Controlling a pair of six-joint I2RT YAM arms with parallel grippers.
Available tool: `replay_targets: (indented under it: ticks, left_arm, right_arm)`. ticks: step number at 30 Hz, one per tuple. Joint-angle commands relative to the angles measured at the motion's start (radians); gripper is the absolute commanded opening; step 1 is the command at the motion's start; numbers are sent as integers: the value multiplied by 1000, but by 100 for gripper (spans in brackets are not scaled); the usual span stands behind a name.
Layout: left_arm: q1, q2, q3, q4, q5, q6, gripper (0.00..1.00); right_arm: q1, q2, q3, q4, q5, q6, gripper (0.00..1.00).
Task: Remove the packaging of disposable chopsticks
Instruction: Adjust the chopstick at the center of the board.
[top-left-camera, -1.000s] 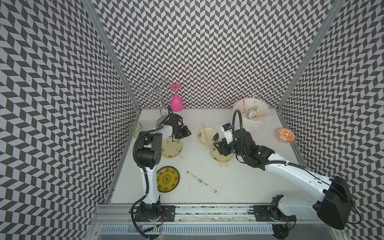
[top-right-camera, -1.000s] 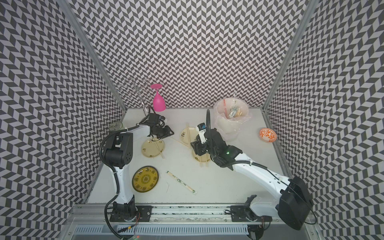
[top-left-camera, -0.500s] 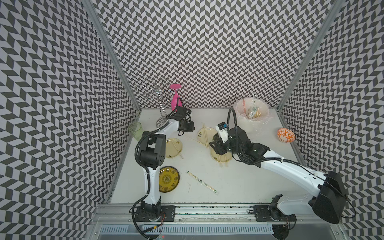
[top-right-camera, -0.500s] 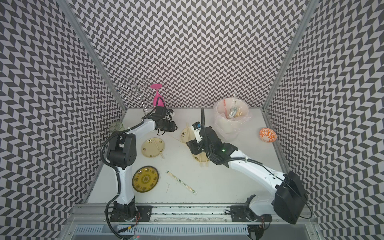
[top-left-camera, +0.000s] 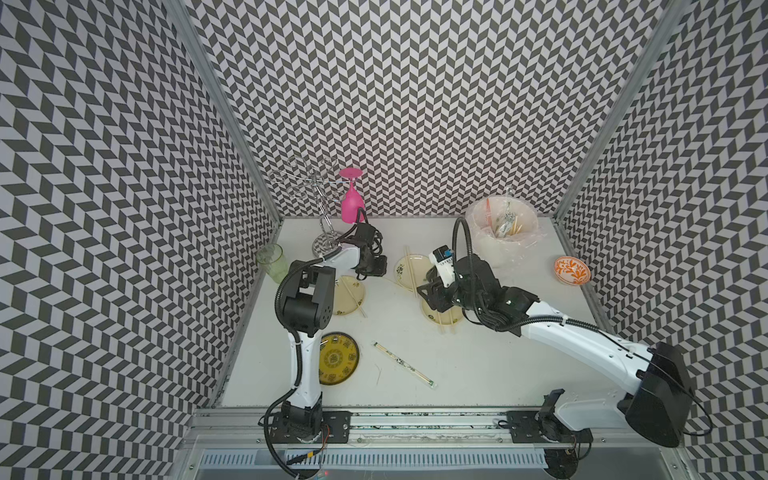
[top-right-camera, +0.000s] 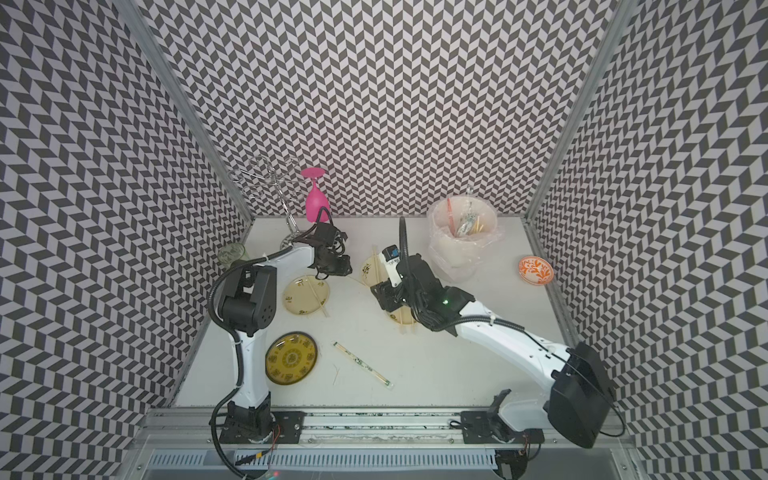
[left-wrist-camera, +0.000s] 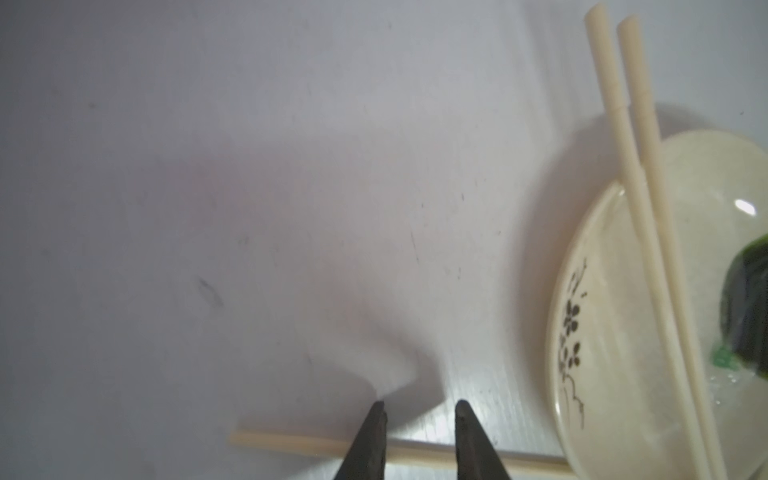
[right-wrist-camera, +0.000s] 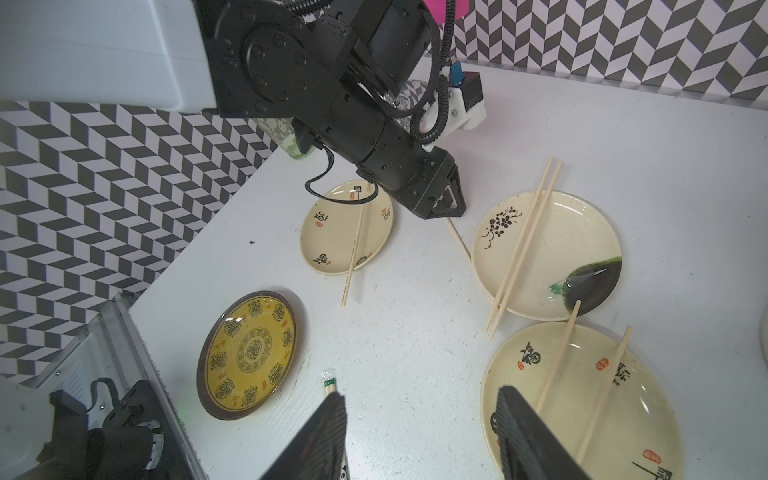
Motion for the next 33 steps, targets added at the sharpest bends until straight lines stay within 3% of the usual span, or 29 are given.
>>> replay_targets:
  ticks: [1,10,16,20,27,33]
  left_arm:
    - [2,-72,-63,-62,-54,28,30]
    - [15,-156,-90,-8,-62,36,31]
    - [16,-199,-14,-8,-29,14,32]
    - [28,-367,-102,45,-29,-26,33]
    - [82,-765,-410,203,-24,-66,37]
    - [161,-972,-579,276,-17,-78,38]
  right_arm:
    - [5,-25,3,12,10,-4,58]
    - [16,16,7,35,-26,-32,54]
    - [23,154,65,124,-72,-208,40]
    - [28,325,203,78,-44,-290,34]
    - [36,641,481,-109,16,-332,23]
    - [37,804,632,-194,94,-382,23]
